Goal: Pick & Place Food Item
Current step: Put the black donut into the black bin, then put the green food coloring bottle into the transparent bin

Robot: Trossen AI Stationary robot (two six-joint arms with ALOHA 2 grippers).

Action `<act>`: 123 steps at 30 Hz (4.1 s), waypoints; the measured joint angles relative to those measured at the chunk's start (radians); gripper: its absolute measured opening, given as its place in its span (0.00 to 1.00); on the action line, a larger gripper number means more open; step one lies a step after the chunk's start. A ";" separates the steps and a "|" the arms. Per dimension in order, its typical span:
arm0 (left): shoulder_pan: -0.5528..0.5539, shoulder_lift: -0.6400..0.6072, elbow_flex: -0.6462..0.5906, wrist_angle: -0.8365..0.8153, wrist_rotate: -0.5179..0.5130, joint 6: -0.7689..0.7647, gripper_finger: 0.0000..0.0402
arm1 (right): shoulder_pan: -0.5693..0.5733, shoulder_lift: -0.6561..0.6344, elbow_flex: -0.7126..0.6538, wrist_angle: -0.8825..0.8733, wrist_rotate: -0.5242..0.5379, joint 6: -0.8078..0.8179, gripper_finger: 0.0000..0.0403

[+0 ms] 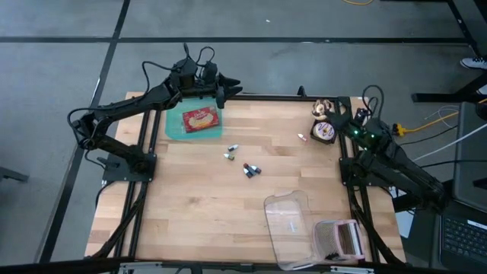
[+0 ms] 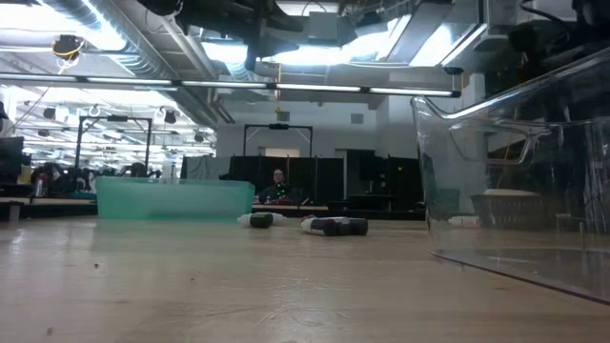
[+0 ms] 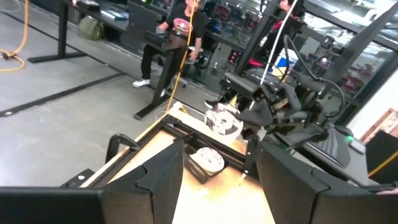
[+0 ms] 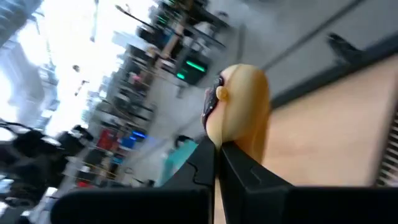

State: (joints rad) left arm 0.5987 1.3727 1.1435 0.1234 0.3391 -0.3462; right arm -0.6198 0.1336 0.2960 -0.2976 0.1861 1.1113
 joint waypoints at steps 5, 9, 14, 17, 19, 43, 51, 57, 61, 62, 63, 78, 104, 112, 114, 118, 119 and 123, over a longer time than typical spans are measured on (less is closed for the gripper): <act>0.000 0.000 0.000 -0.003 0.035 -0.008 0.47 | 0.000 -0.001 -0.183 0.353 0.048 0.085 0.00; 0.000 0.000 0.000 -0.009 0.045 -0.017 0.48 | 0.016 0.000 -0.255 0.337 0.134 0.216 0.00; 0.000 0.000 0.000 -0.018 0.045 -0.021 0.47 | 0.066 -0.001 -0.174 0.197 0.262 0.227 0.00; 0.000 0.000 0.000 -0.019 0.045 -0.025 0.47 | 0.093 0.003 -0.062 -0.067 0.328 0.265 0.00; 0.000 0.000 0.000 -0.019 0.044 -0.024 0.48 | 0.113 0.011 0.001 -0.214 0.351 0.296 0.00; 0.047 0.000 0.000 -0.022 0.045 -0.056 0.47 | 0.379 0.067 -0.090 -0.362 0.572 0.679 0.00; 0.047 0.000 0.000 -0.023 0.045 -0.063 0.47 | 0.416 0.078 -0.090 -0.357 0.577 0.688 0.09; 0.047 0.000 0.000 -0.023 0.046 -0.063 0.47 | 0.443 0.078 -0.090 -0.340 0.581 0.688 0.32; 0.047 0.000 0.000 -0.023 0.046 -0.063 0.47 | 0.455 0.078 -0.090 -0.339 0.581 0.709 0.42; 0.047 0.000 0.000 -0.023 0.046 -0.063 0.47 | 0.460 0.078 -0.090 -0.339 0.580 0.715 0.43; 0.047 0.000 0.000 -0.023 0.047 -0.063 0.47 | 0.464 0.078 -0.090 -0.338 0.575 0.720 0.44; 0.047 0.000 0.000 -0.023 0.048 -0.069 0.46 | 0.539 0.078 -0.089 -0.233 0.532 0.748 0.46; 0.057 -0.021 -0.001 0.227 0.012 -0.071 0.47 | 0.527 0.538 0.222 0.990 0.163 -0.554 0.46; 0.042 -0.148 0.112 -0.052 -0.035 0.047 0.47 | 0.412 0.775 0.511 0.811 0.184 -0.779 0.46; 0.018 -0.162 0.189 -0.326 -0.084 0.180 0.47 | 0.390 0.801 0.585 0.668 0.138 -0.779 0.46; -0.053 -0.143 0.289 -0.759 -0.248 0.347 0.47 | 0.356 0.869 0.710 0.445 0.030 -0.780 0.46; -0.070 -0.139 0.296 -0.816 -0.268 0.345 0.47 | 0.348 0.886 0.732 0.439 0.009 -0.781 0.46; -0.170 -0.115 0.280 -1.019 -0.330 0.366 0.47 | 0.322 0.943 0.799 0.450 -0.078 -0.798 0.46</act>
State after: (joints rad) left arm 0.4284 1.2574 1.4232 -0.8951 0.0094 0.0198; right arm -0.2979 1.0770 1.0946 0.1524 0.1084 0.3131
